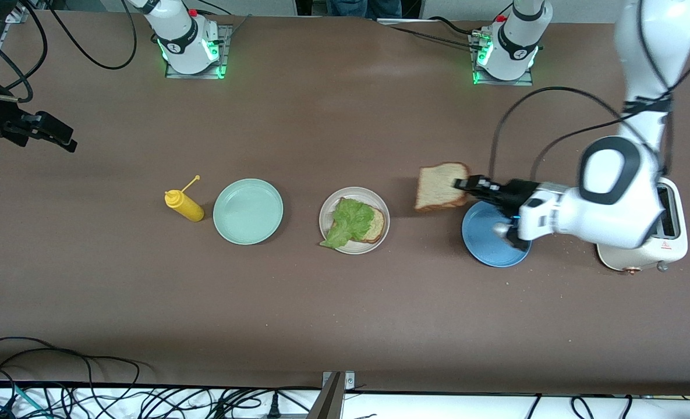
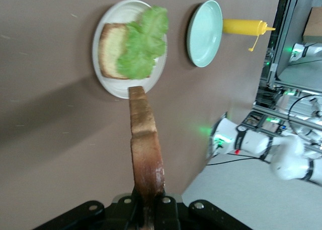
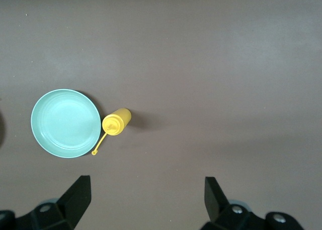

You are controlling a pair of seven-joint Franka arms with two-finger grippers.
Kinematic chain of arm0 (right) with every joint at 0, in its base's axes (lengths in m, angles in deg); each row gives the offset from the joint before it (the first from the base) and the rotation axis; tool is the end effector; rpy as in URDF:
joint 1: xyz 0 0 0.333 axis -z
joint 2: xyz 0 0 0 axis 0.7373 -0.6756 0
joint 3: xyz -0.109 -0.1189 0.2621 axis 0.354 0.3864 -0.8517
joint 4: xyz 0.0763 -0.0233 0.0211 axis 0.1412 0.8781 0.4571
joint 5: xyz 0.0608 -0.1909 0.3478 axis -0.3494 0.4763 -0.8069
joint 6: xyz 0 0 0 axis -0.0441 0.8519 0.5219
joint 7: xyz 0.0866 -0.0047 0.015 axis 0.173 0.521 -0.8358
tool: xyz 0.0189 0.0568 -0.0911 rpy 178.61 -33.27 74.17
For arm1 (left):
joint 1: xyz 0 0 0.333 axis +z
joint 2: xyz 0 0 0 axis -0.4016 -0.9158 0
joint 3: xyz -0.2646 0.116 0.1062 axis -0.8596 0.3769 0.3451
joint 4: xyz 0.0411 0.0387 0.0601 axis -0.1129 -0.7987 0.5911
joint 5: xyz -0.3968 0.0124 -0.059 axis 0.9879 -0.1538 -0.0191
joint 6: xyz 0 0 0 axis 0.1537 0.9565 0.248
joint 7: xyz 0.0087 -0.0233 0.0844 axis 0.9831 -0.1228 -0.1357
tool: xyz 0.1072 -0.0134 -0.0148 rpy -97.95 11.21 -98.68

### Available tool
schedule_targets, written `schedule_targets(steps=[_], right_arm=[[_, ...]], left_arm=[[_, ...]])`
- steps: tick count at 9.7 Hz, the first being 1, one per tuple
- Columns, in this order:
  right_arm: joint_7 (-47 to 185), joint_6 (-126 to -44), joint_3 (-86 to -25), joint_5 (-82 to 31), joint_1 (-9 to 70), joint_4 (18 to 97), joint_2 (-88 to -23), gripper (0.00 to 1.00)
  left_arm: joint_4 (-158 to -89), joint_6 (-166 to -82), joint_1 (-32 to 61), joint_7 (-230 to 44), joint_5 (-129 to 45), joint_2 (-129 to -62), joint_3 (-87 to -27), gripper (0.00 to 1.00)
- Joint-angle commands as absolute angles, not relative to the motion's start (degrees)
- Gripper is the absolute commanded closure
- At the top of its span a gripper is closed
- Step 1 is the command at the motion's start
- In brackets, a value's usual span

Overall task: Make sandwich on beige plate with both arms
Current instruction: 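Carry the bread slice over the beige plate with the left gripper, then lower the bread onto the lettuce and open the left gripper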

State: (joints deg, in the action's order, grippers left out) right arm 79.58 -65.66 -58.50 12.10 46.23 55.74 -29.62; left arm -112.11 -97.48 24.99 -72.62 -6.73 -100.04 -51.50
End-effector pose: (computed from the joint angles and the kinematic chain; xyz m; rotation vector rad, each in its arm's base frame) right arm 0.5599 -0.0109 0.5809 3.1259 -0.1750 0.0205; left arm 0.6312 -0.1806 0.3474 2.2014 -0.2585 -0.5161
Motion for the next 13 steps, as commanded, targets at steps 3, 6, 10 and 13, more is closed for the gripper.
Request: schedule_targets(steps=[3, 6, 10, 13], right_arm=[[80.11, -64.74, -58.79, 11.37, 46.8, 54.53, -30.47, 0.0], [80.19, -62.81, -58.7, 11.19, 46.8, 54.0, -30.11, 0.0], [79.49, -62.37, -57.73, 9.89, 46.98, 53.56, -30.29, 0.0], [80.11, -62.54, -58.35, 9.43, 46.8, 53.13, -30.11, 0.0]], left_arm=[[-110.46, -110.59, 16.06, -82.92, 1.25, -102.32, -50.9, 1.0], [-110.72, -119.84, 11.65, -84.7, 6.34, -104.87, -50.9, 1.0], [-110.72, -129.07, 7.51, -84.71, 7.67, -108.3, -50.9, 1.0], [-110.72, -132.06, 5.93, -84.71, 8.46, -109.44, -50.9, 1.0]])
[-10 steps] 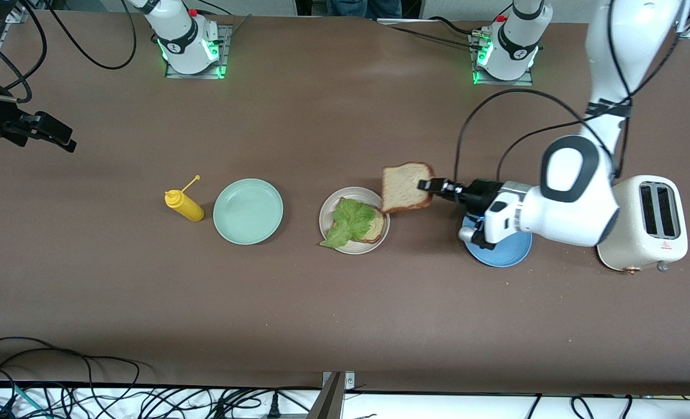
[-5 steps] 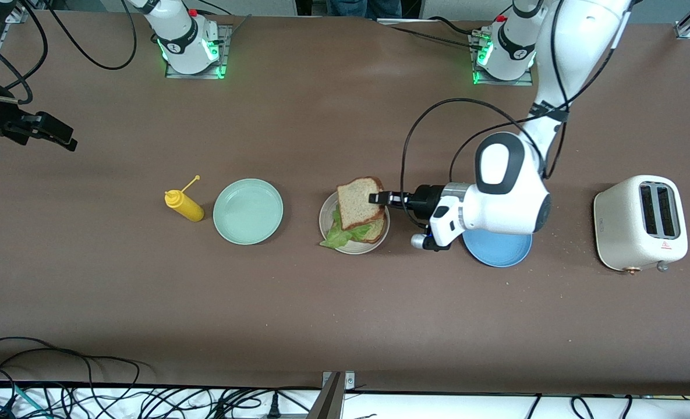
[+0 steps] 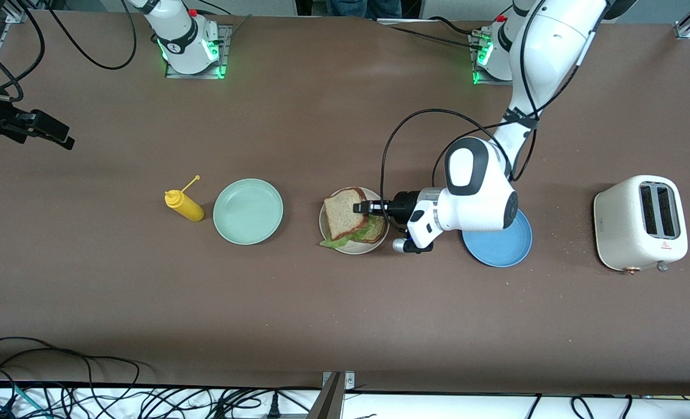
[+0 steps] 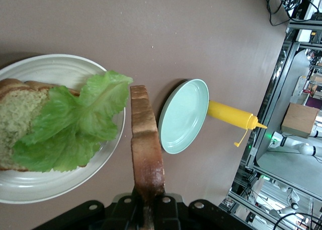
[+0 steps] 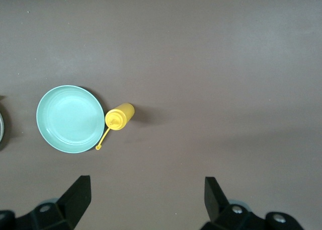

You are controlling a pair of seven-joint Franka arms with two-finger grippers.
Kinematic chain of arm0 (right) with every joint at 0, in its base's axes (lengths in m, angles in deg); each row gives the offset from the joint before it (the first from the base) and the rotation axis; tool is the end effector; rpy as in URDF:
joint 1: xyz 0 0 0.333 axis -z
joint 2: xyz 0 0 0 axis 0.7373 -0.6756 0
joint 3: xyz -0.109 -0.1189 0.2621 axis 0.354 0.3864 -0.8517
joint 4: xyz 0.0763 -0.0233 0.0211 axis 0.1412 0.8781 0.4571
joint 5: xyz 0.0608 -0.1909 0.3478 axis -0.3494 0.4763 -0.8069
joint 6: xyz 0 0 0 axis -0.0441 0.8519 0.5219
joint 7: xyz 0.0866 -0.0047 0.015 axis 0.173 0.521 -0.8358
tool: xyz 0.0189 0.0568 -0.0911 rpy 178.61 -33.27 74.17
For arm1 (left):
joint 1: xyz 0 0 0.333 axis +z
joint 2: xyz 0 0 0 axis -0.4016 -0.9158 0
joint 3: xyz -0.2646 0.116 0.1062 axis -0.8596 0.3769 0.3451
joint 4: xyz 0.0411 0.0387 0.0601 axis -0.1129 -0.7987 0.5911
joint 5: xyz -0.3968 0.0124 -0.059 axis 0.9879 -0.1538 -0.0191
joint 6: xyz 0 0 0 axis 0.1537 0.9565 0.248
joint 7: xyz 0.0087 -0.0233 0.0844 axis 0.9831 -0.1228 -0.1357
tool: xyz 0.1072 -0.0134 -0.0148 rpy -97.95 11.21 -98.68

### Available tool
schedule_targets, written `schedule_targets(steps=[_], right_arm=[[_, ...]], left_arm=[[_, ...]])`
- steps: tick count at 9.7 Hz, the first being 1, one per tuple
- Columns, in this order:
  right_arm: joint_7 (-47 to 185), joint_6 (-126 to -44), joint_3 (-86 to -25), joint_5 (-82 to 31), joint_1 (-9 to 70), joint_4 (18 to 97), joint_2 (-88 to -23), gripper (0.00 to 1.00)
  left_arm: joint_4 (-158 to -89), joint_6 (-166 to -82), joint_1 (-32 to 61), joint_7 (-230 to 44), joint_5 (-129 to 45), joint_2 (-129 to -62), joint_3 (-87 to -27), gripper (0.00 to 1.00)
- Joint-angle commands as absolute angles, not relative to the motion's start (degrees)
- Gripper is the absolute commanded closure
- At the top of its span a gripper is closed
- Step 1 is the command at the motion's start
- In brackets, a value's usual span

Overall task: Make sandwich on beige plate with both arms
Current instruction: 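Lower the bread onto the lettuce and open the left gripper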

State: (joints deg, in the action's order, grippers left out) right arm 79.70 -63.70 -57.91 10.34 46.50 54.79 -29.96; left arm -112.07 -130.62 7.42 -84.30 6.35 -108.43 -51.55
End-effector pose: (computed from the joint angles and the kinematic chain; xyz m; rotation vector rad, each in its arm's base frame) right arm 0.5586 -0.0162 0.5826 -3.1158 0.2053 0.0181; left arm 0.6227 -0.3543 0.2689 2.2198 0.1301 -0.3178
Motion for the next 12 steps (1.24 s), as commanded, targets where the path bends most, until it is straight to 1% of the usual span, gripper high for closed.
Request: schedule_targets(steps=[1, 9, 12], right_arm=[[80.11, -62.46, -58.43, 9.7, 46.71, 53.12, -30.11, 0.0], [79.93, -62.37, -58.35, 9.61, 46.71, 53.12, -30.11, 0.0], [80.02, -62.37, -58.44, 10.22, 46.62, 53.12, -30.03, 0.0]], left_arm=[[-110.81, -132.86, 5.92, -84.45, 8.37, -109.89, -50.9, 1.0], [-111.6, -133.39, 5.92, -83.65, 7.32, -112.09, -50.37, 1.0], [-111.95, -135.51, 5.66, -81.99, 2.24, -113.05, -50.37, 1.0]])
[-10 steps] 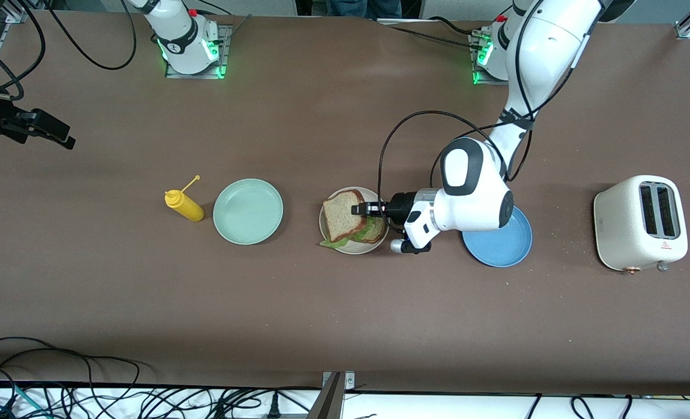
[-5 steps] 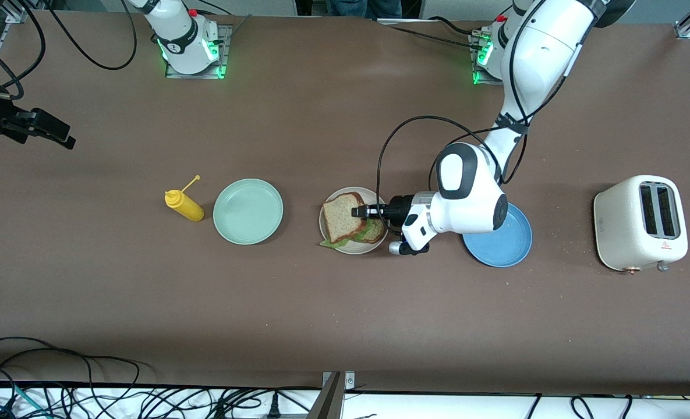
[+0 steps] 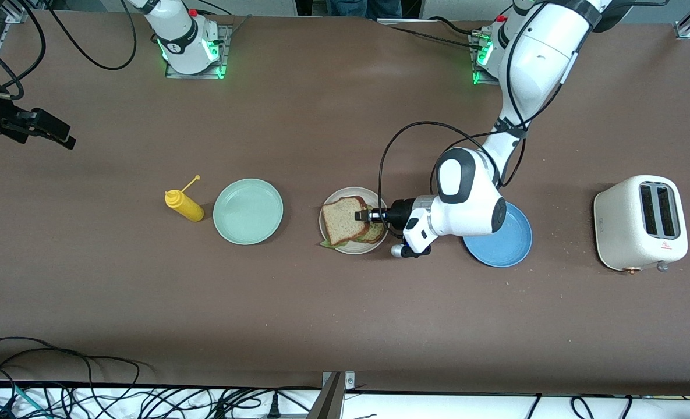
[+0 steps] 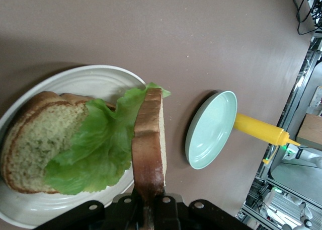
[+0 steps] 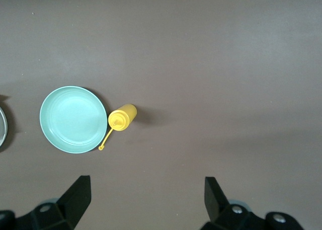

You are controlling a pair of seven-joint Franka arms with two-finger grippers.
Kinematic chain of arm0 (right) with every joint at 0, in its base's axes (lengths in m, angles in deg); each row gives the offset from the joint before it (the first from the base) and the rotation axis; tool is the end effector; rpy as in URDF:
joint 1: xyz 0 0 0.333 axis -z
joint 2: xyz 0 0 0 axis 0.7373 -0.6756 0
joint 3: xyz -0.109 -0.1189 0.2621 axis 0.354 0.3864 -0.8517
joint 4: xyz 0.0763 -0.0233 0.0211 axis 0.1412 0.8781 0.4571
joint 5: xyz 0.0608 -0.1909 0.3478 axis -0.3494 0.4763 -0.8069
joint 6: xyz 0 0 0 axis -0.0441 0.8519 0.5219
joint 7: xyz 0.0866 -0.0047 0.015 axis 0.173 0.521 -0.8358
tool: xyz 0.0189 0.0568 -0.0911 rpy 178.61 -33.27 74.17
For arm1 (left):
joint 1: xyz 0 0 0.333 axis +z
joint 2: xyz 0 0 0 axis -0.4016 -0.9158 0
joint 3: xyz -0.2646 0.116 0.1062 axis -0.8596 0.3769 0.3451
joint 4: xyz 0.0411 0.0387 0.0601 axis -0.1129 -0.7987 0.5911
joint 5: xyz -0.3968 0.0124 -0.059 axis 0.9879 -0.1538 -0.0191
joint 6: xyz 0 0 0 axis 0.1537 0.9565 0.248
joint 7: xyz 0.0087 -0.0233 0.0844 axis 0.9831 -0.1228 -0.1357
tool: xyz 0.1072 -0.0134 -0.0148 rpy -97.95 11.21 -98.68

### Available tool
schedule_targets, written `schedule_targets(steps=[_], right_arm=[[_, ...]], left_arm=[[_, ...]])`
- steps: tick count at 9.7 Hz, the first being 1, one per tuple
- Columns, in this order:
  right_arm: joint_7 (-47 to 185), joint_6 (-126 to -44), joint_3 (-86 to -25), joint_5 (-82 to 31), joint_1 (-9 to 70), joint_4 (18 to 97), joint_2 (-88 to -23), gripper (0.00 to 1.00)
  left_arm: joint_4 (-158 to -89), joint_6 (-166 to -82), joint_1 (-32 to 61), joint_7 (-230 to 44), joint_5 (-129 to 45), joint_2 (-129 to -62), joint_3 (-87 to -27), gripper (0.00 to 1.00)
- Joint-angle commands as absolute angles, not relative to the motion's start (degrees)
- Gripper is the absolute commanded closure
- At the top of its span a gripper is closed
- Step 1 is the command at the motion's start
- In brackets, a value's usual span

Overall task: Make sandwich on beige plate with both arms
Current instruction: 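Lower the bread onto the lettuce and open the left gripper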

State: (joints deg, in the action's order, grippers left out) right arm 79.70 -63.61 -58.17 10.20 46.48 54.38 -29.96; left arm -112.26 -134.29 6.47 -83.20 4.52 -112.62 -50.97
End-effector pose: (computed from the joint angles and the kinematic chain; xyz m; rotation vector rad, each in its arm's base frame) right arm 0.5589 -0.0132 0.5860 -3.1138 0.1977 0.0095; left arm 0.6198 -0.3518 0.2158 2.2813 0.1490 -0.3166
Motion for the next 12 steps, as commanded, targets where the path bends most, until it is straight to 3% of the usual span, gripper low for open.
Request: schedule_targets(steps=[1, 2, 3, 9, 12], right_arm=[[80.02, -62.46, -58.52, 11.18, 46.62, 53.12, -30.02, 0.0], [80.1, -62.37, -58.52, 11.98, 46.62, 53.12, -29.85, 0.0], [80.11, -62.63, -58.52, 13.64, 46.62, 53.12, -29.85, 0.0], [80.37, -62.37, -58.62, 14.29, 46.01, 53.12, -29.76, 0.0], [80.28, -62.19, -58.17, 12.52, 46.01, 53.21, -29.67, 0.0]], left_arm=[[-111.69, -135.51, 5.75, -81.9, -2.83, -113.31, -50.37, 0.55], [-111.69, -135.51, 5.83, -81.9, -5.49, -113.32, -50.37, 0.22], [-111.6, -135.51, 6.1, -81.98, -7.08, -113.32, -50.28, 0.0], [-111.07, -134.45, 7.15, -82.95, -18.58, -110.78, -47.92, 0.0], [-110.99, -130.07, 7.68, -83.04, -26.33, -107.44, -44.76, 0.0]])
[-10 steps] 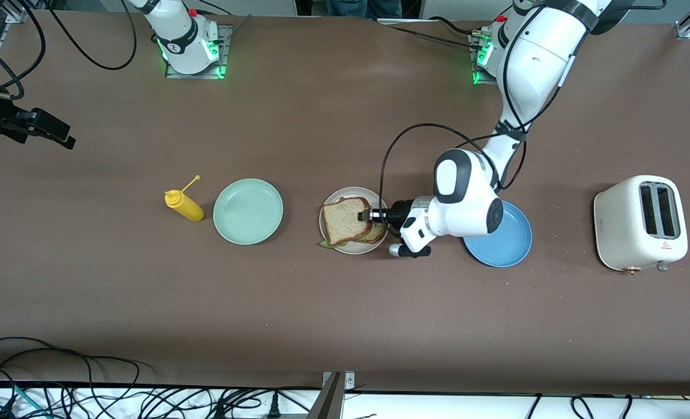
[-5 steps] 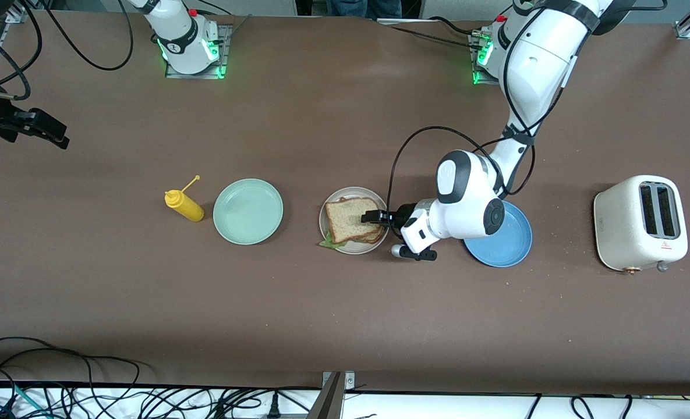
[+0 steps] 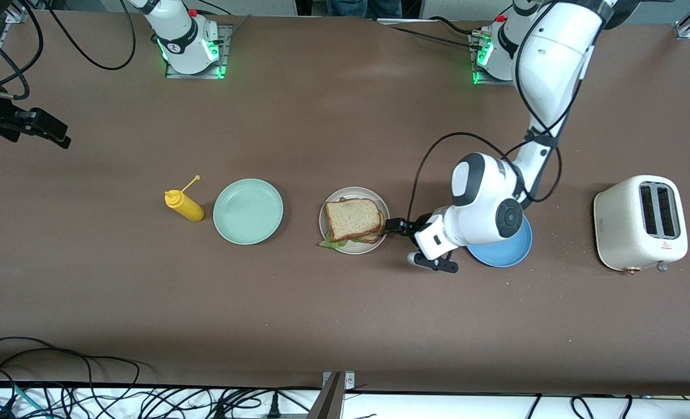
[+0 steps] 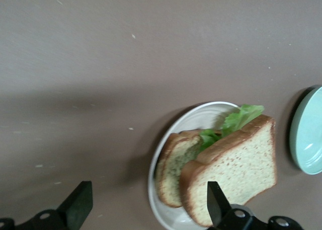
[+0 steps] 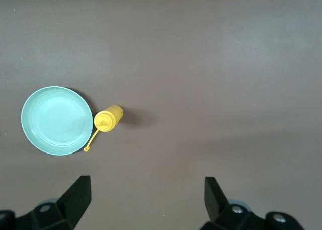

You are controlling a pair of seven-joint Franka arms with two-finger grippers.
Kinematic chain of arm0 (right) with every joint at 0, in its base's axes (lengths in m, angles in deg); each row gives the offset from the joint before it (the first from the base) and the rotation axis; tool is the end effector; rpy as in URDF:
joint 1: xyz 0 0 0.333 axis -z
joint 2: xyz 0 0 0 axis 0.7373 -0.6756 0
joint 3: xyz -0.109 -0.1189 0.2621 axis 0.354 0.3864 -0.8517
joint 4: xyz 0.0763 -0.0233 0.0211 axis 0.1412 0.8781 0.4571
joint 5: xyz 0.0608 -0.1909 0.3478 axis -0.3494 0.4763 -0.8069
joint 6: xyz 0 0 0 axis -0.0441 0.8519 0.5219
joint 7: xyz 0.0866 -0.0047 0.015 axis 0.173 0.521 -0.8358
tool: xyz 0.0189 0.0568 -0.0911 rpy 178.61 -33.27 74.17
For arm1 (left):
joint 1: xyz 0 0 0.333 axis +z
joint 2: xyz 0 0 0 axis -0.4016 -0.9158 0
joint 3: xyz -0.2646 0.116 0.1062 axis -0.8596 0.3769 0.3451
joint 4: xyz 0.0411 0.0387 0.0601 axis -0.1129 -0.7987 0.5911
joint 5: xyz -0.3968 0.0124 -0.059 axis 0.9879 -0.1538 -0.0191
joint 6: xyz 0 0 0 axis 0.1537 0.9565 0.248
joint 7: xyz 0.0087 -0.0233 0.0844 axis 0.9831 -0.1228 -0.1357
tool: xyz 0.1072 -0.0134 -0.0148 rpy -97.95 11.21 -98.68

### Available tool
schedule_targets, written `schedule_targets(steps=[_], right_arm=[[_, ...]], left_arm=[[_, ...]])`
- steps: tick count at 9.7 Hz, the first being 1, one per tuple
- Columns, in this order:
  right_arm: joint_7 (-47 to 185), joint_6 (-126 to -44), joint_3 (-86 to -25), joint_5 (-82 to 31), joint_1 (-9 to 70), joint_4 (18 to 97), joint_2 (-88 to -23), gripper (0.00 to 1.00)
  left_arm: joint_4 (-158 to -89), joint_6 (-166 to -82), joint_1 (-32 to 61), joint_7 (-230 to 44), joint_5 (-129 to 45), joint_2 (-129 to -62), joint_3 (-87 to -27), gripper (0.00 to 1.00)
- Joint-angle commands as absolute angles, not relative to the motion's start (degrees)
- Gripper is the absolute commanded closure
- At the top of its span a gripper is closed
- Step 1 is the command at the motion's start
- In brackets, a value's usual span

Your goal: Make sandwich on beige plate with both arms

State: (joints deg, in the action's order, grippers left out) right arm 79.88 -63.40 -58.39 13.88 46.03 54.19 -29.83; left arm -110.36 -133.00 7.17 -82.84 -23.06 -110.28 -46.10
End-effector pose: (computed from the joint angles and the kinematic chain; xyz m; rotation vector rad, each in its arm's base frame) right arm 0.5581 -0.0133 0.5886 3.0941 -0.1762 -0.0024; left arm 0.6549 -0.2893 0.2415 2.6742 -0.2160 -0.1271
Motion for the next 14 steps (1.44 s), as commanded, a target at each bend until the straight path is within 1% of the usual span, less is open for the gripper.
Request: schedule_targets(steps=[1, 3, 5, 7, 9, 11, 14], right_arm=[[80.28, -62.19, -58.17, 12.51, 46.01, 53.21, -29.67, 0.0], [80.28, -62.19, -58.17, 12.43, 46.01, 53.21, -29.67, 0.0], [80.28, -62.19, -58.26, 12.43, 46.01, 53.21, -29.67, 0.0], [80.28, -62.19, -58.26, 12.42, 46.01, 53.21, -29.67, 0.0], [80.28, -62.28, -58.35, 12.42, 46.01, 53.21, -29.67, 0.0], [80.28, -62.28, -58.35, 12.42, 46.01, 53.21, -29.67, 0.0], [80.28, -63.07, -58.26, 12.34, 46.01, 53.12, -29.85, 0.0]], left_arm=[[-110.9, -128.66, 7.94, -82.95, -28.17, -106.73, -43.35, 0.0], [-110.64, -123.41, 8.29, -82.95, -34.84, -104.45, -40.71, 0.0], [-106.96, -116.03, 9.79, -82.86, -41.51, -104.18, -39.04, 0.0], [-103.71, -110.31, 11.89, -82.86, -47.16, -104.09, -38.86, 0.0], [-101.94, -105.56, 13.04, -82.86, -49.88, -102.96, -37.72, 0.0], [-101.05, -100.2, 13.04, -82.95, -50.34, -100.32, -34.74, 0.0], [-99.39, -93.25, 13.48, -83.04, -51.3, -96.19, -33.23, 0.0]])
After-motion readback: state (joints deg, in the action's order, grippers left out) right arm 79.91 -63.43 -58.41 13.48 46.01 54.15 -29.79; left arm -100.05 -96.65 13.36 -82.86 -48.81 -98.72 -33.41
